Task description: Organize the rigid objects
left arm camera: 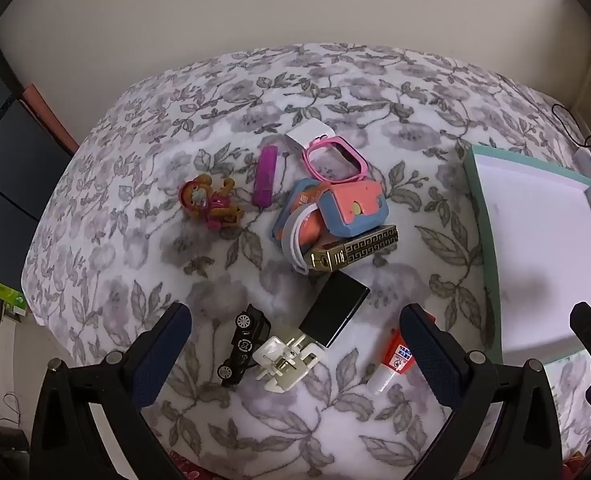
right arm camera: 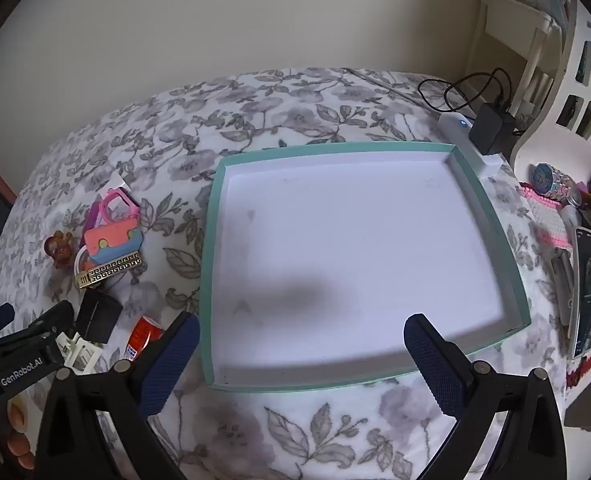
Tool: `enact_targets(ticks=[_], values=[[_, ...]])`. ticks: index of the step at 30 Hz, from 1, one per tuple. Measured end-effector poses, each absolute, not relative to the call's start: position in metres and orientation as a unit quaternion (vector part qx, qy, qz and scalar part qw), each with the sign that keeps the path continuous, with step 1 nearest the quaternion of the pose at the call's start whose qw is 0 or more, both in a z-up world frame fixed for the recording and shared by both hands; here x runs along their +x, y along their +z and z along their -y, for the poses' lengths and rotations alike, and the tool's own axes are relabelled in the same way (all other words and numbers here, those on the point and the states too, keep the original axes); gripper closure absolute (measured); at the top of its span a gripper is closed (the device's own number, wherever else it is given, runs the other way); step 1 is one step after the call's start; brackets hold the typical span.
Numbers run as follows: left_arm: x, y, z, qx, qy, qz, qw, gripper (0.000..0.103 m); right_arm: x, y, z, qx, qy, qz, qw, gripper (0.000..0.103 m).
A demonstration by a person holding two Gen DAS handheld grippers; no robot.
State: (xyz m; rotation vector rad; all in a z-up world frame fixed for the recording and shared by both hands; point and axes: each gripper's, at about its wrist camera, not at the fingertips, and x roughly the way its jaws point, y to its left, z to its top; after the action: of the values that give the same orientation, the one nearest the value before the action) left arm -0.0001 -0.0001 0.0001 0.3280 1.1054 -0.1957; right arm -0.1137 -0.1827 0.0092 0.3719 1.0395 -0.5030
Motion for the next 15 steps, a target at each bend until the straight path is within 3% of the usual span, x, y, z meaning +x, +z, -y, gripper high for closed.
enact_targets(ticks=[15], values=[[0.0002, -0.0046, -0.0003, 0.164, -0.087, -0.528, 0.828, 0.0, -0.1126, 0.0081, 0.1819, 0.174, -0.237, -0.489, 0.821, 0.0]])
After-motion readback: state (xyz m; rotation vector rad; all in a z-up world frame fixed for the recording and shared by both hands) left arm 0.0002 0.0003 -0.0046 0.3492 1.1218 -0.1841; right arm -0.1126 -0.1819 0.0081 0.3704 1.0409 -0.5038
